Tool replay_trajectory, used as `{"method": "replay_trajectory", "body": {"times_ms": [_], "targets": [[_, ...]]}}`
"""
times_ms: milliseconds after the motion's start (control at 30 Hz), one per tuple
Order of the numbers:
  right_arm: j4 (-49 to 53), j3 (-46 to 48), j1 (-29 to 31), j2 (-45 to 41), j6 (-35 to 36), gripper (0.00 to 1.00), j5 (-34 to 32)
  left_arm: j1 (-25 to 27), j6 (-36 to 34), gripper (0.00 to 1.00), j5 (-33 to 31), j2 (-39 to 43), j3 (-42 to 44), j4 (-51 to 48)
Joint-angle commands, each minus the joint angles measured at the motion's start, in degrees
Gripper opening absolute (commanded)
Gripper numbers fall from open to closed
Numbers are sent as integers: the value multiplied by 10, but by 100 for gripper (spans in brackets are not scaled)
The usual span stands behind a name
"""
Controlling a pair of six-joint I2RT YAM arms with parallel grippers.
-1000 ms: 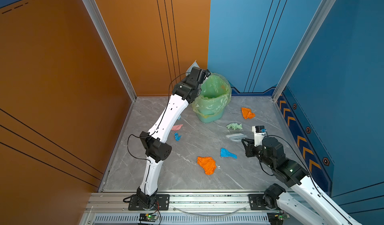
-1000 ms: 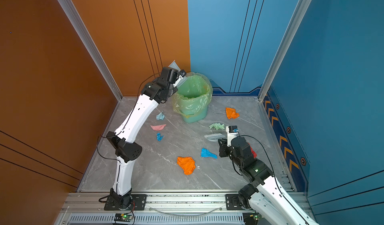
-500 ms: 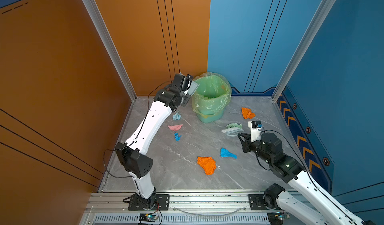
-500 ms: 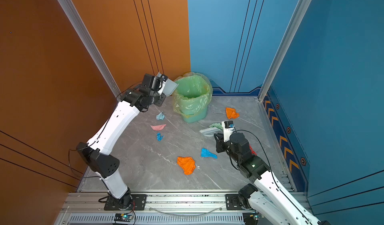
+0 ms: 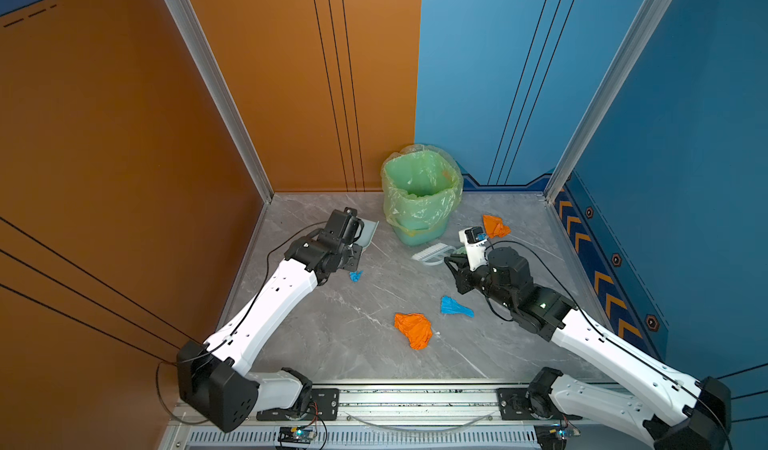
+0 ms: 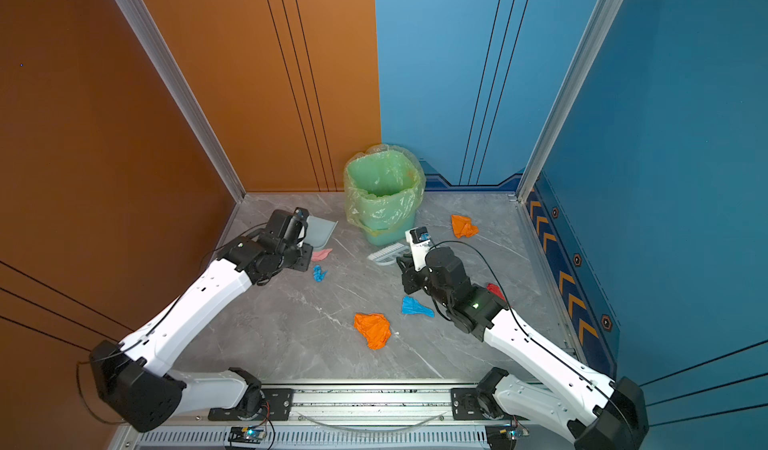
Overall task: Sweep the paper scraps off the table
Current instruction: 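Lower the empty dustpan with left gripper while right gripper moves brush forward, then move the brush beside the bin toward the blue scrap with the right gripper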
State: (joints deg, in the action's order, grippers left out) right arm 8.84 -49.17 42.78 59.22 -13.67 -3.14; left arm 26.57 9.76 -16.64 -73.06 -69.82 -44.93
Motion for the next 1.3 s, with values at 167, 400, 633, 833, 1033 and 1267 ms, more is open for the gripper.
{"method": "replay_trajectory", "body": {"times_ms": [167,400,633,833,1033,1267], "targets": [[-38,-59,63,65,10,0,-72,-4,114,10,73,114,142,14],[-32,-121,87,124,-7,0,-131,1,182,10,100,176,239,19],[-46,-197,97,208,-23,0,-145,7,233,10,123,204,306,32],[-60,-275,109,297,-19,0,-138,21,263,10,131,205,347,52],[-75,-347,117,382,-21,0,-131,39,275,10,124,188,370,71],[-85,-401,115,447,-33,0,-132,43,279,10,121,157,383,97]]}}
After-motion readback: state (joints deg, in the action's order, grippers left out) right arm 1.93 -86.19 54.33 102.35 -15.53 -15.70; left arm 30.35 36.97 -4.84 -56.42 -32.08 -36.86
